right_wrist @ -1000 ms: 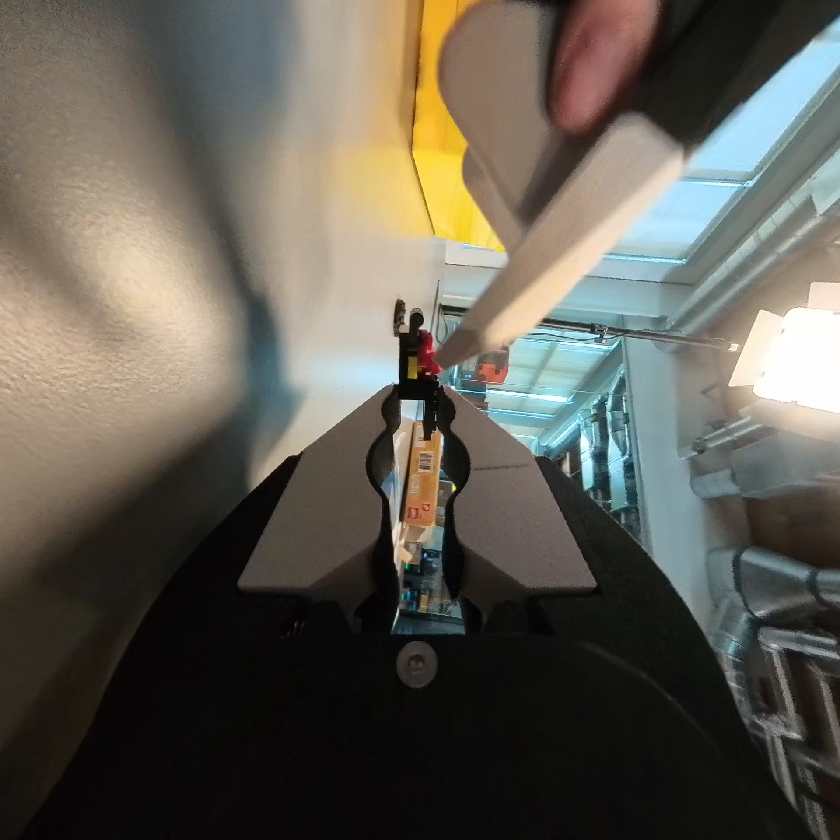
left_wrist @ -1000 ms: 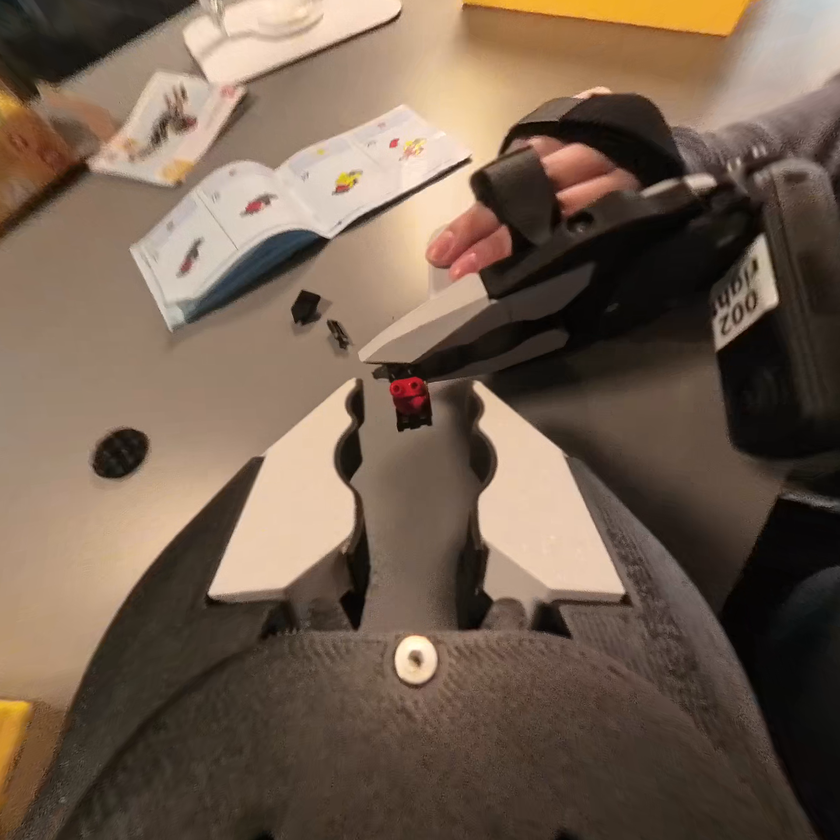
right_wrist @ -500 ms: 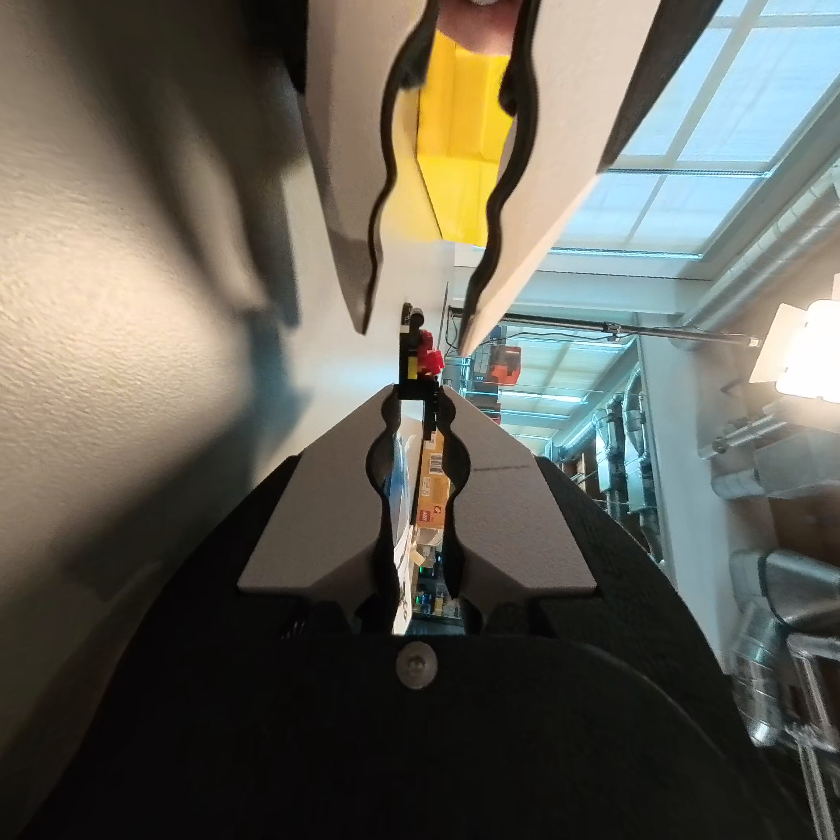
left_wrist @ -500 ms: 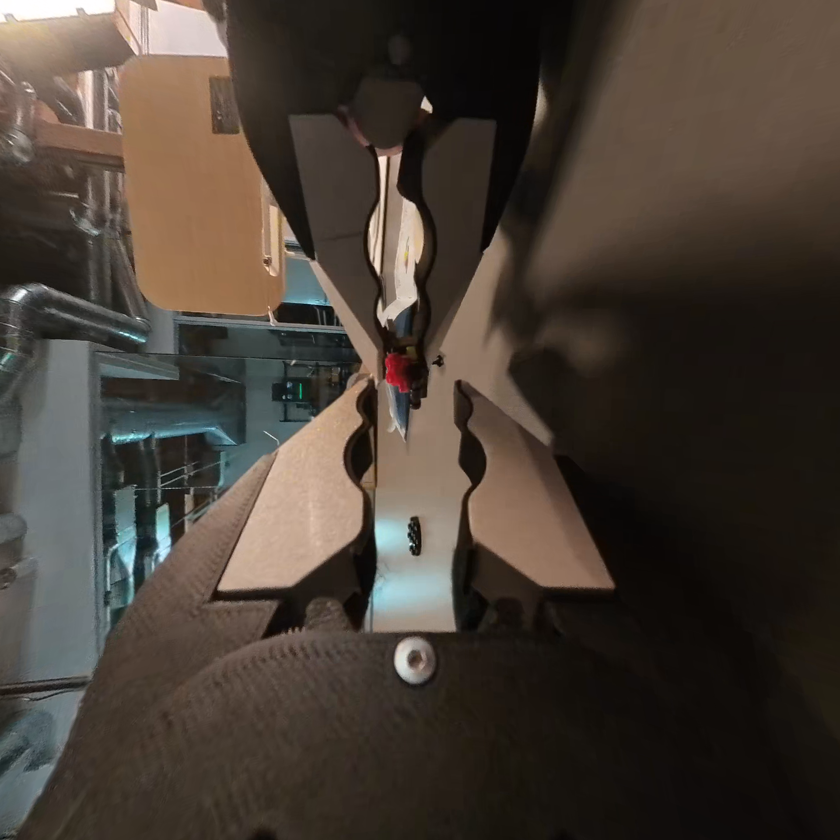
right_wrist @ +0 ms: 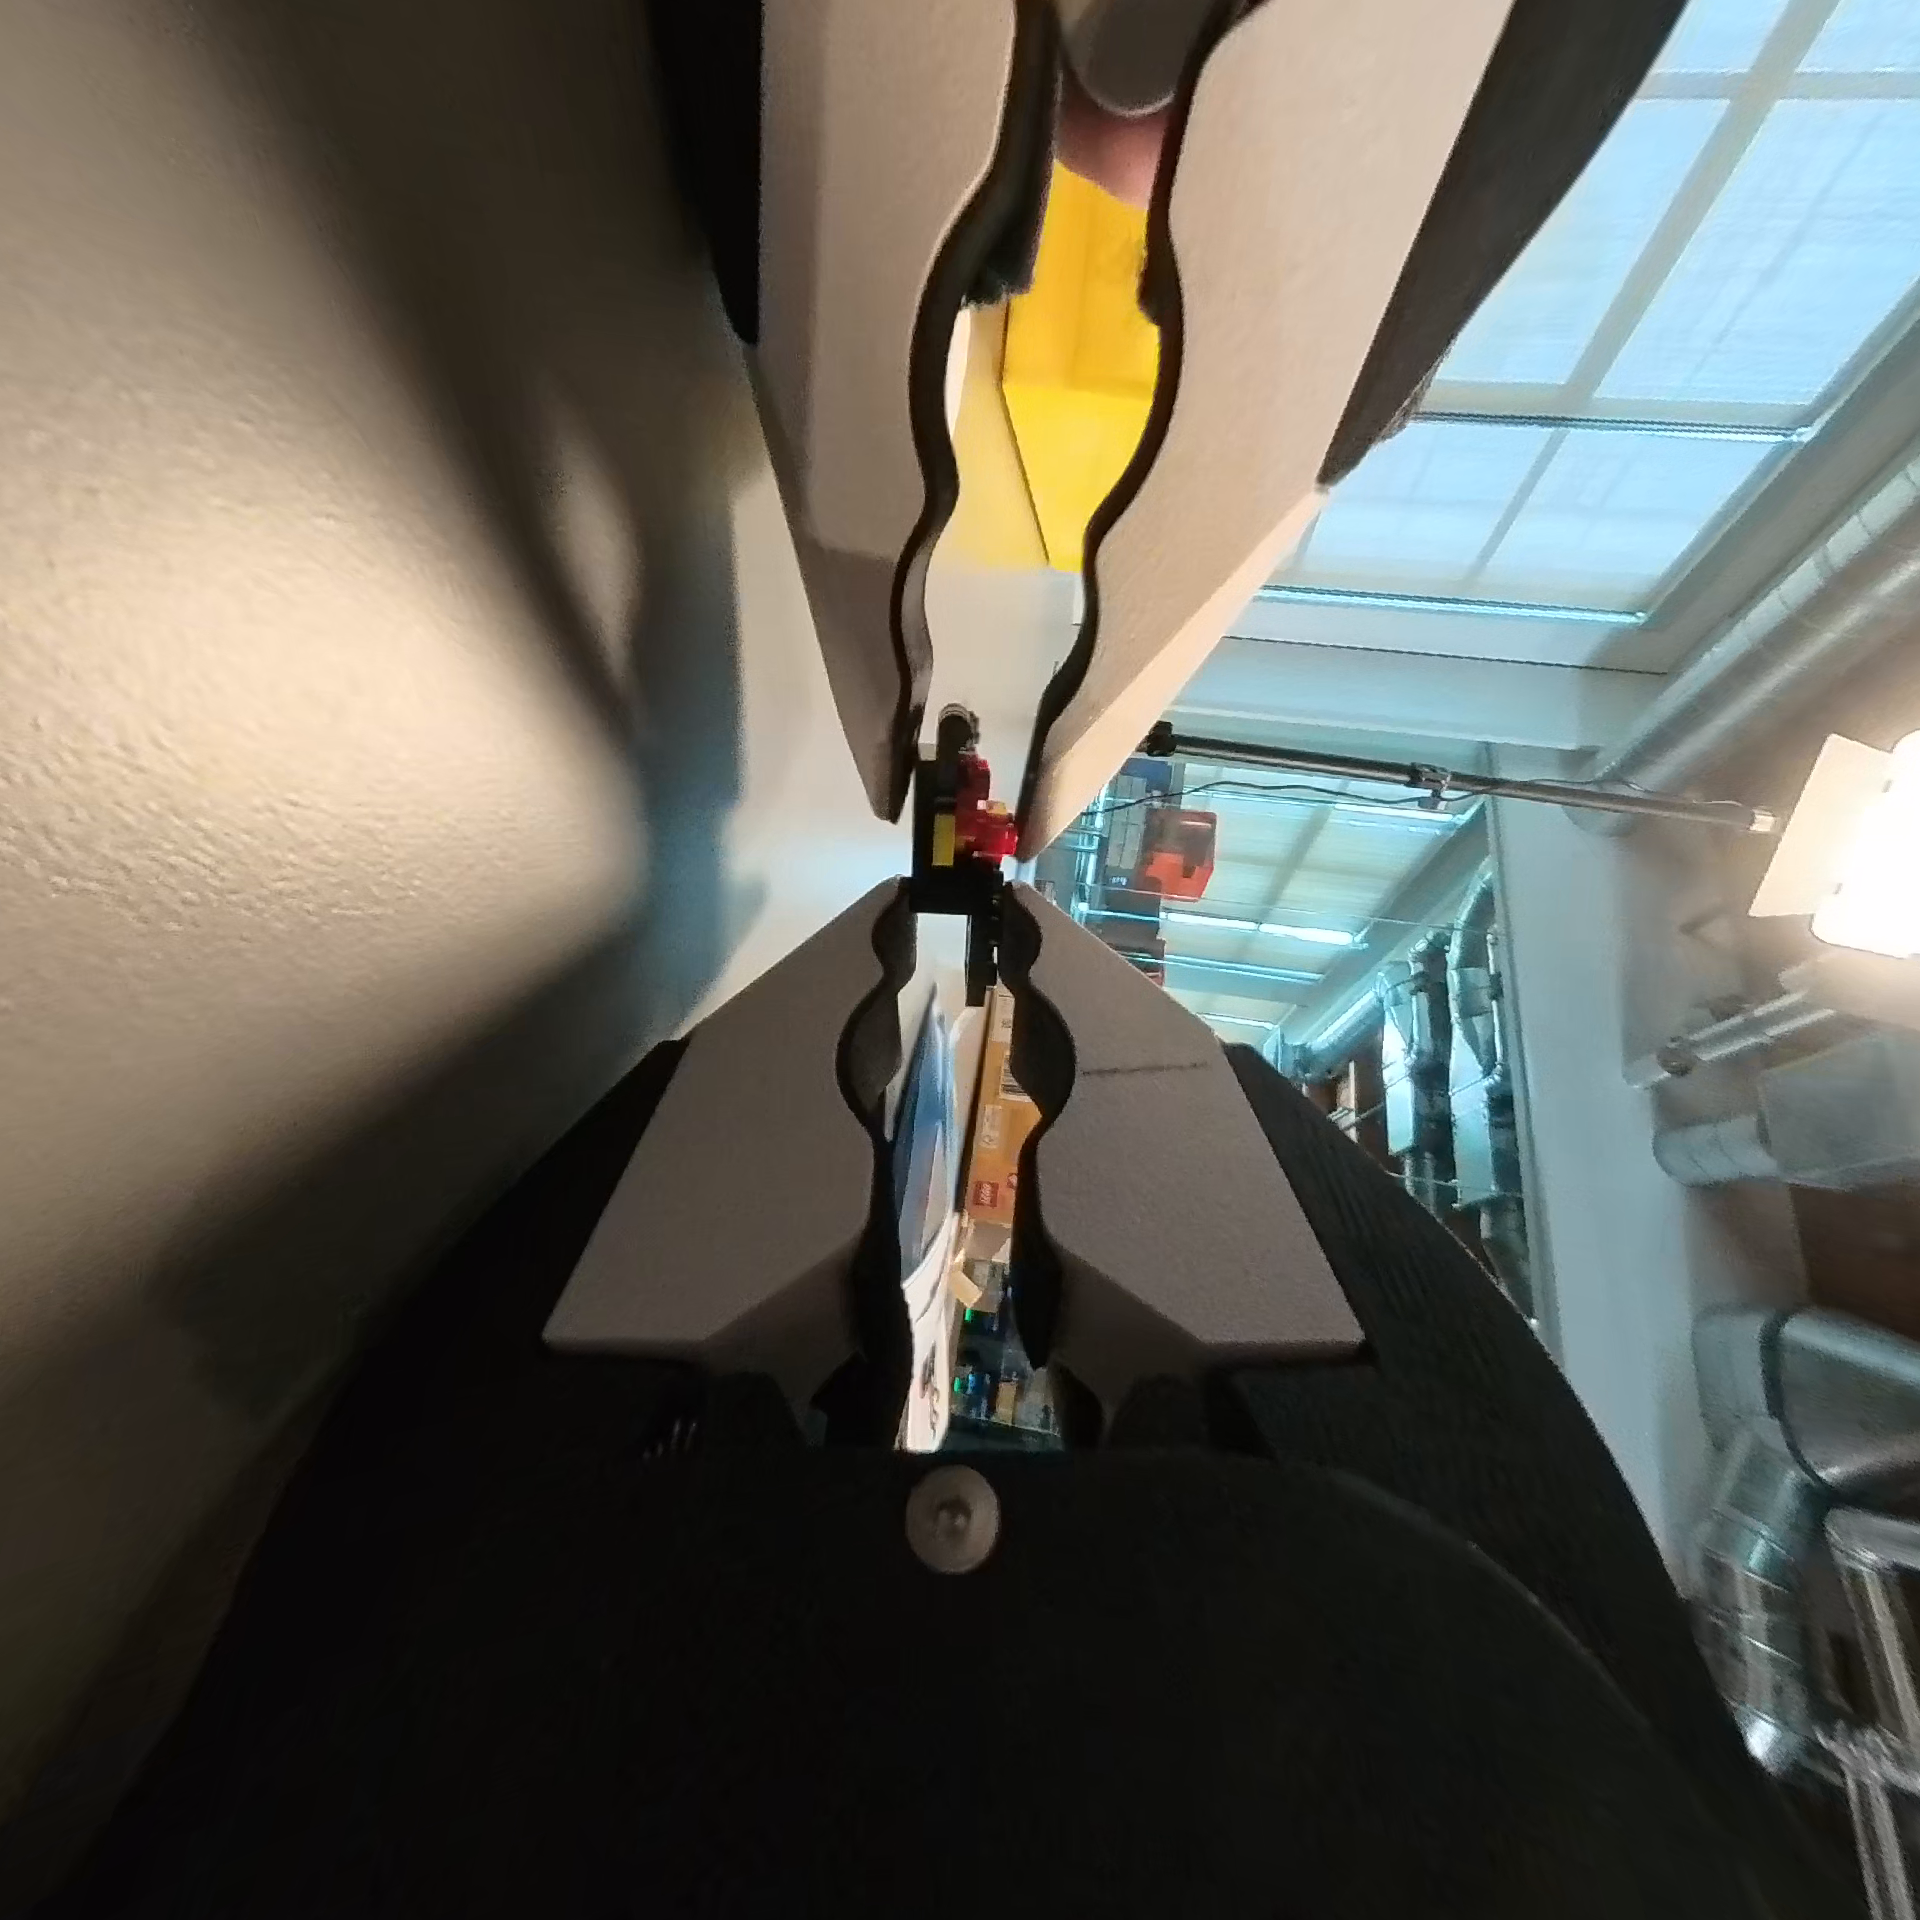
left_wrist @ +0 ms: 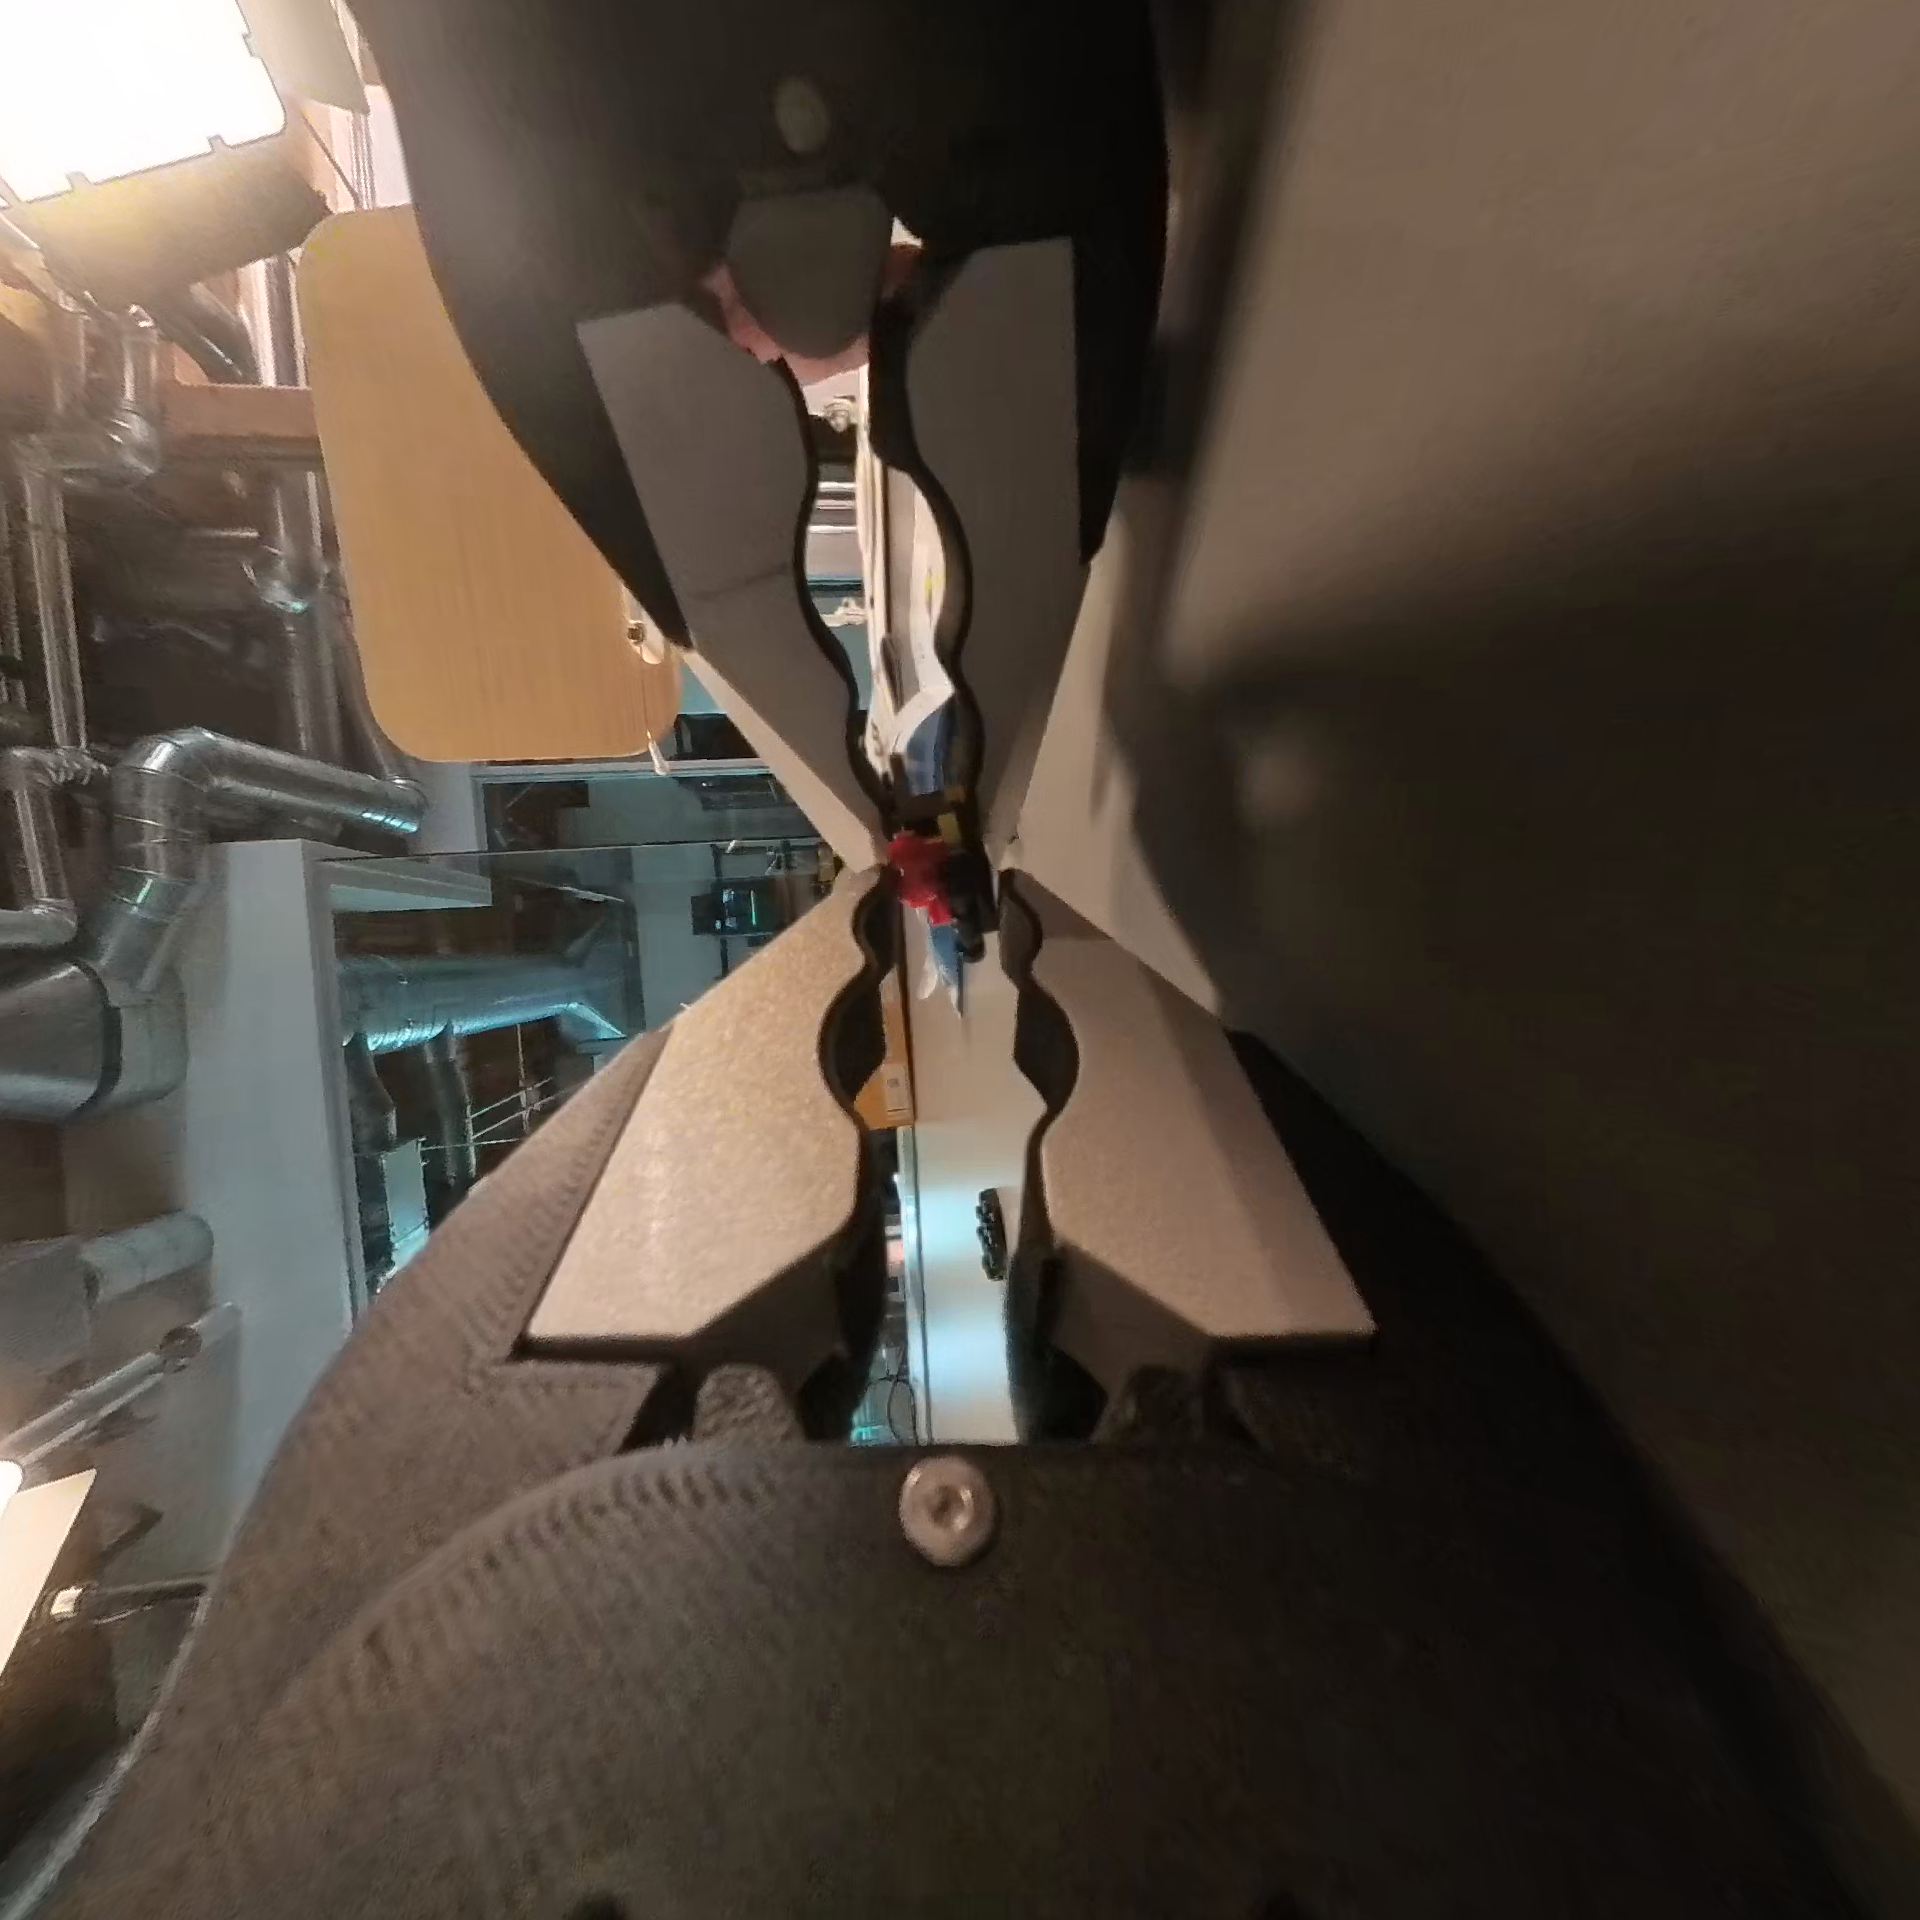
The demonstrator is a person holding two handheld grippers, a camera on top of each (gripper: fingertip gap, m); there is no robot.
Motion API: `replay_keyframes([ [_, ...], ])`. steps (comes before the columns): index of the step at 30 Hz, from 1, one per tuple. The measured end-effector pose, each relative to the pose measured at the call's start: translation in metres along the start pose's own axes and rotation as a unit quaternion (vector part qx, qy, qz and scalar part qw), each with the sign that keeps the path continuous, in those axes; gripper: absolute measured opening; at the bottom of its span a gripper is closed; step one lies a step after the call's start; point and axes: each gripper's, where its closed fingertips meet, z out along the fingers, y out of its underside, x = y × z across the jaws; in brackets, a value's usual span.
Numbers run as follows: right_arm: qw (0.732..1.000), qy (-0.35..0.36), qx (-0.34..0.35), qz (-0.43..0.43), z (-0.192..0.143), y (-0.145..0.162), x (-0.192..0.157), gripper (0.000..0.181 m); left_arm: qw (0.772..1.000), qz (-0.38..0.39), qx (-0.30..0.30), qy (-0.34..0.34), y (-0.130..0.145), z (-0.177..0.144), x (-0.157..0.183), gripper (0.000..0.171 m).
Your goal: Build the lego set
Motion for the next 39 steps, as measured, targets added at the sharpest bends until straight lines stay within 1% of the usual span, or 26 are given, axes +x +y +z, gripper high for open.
replay_keyframes([
  [5,1.000,-0.014,0.001,0.005,0.000,-0.001,-0.005,0.013,1.000,0.029,-0.005,0.008,0.001,0.000,0.002,0.015],
  [9,1.000,-0.025,-0.003,0.007,0.002,0.000,-0.010,0.013,0.999,0.037,-0.013,0.021,0.002,0.003,0.004,0.014],
  [15,0.999,-0.032,-0.007,0.018,0.004,0.004,-0.012,0.013,1.000,-0.012,0.002,0.028,0.002,0.004,0.006,0.016],
  [17,0.999,-0.029,-0.005,0.017,0.004,0.004,-0.011,0.013,1.000,-0.015,0.010,0.024,0.000,0.004,0.005,0.016],
  [19,0.999,-0.027,-0.003,0.020,0.003,0.003,-0.009,0.013,1.000,-0.002,0.017,0.010,-0.002,0.003,0.002,0.020],
  [20,0.999,-0.026,-0.002,0.021,0.002,0.003,-0.008,0.013,1.000,0.009,0.020,0.009,-0.003,0.002,0.002,0.016],
  [21,0.999,-0.027,-0.002,0.021,0.002,0.003,-0.009,0.013,1.000,0.015,0.019,0.007,-0.004,0.002,0.001,0.016],
  [27,0.999,-0.045,-0.007,0.020,0.004,0.003,-0.016,0.014,0.999,0.042,0.000,0.030,-0.003,0.003,0.006,0.013],
  [30,0.998,-0.053,-0.003,0.032,0.005,0.004,-0.018,0.014,0.999,0.012,0.006,0.036,-0.003,0.005,0.006,0.014],
  [33,0.997,-0.052,0.009,0.061,0.004,0.003,-0.015,0.013,0.996,-0.067,0.035,0.044,-0.005,0.004,0.003,0.015],
  [34,0.995,-0.057,0.014,0.077,0.004,0.003,-0.015,0.013,0.994,-0.090,0.039,0.047,-0.004,0.003,0.003,0.016],
  [35,0.994,-0.062,0.017,0.093,0.004,0.003,-0.015,0.013,0.993,-0.105,0.034,0.049,0.000,0.004,0.002,0.021],
  [37,0.989,-0.070,0.026,0.125,0.003,0.005,-0.014,0.013,0.990,-0.128,0.033,0.055,0.003,0.005,0.001,0.023],
  [39,0.986,-0.075,0.033,0.145,0.003,0.006,-0.013,0.013,0.989,-0.134,0.045,0.052,0.001,0.004,-0.001,0.020],
])
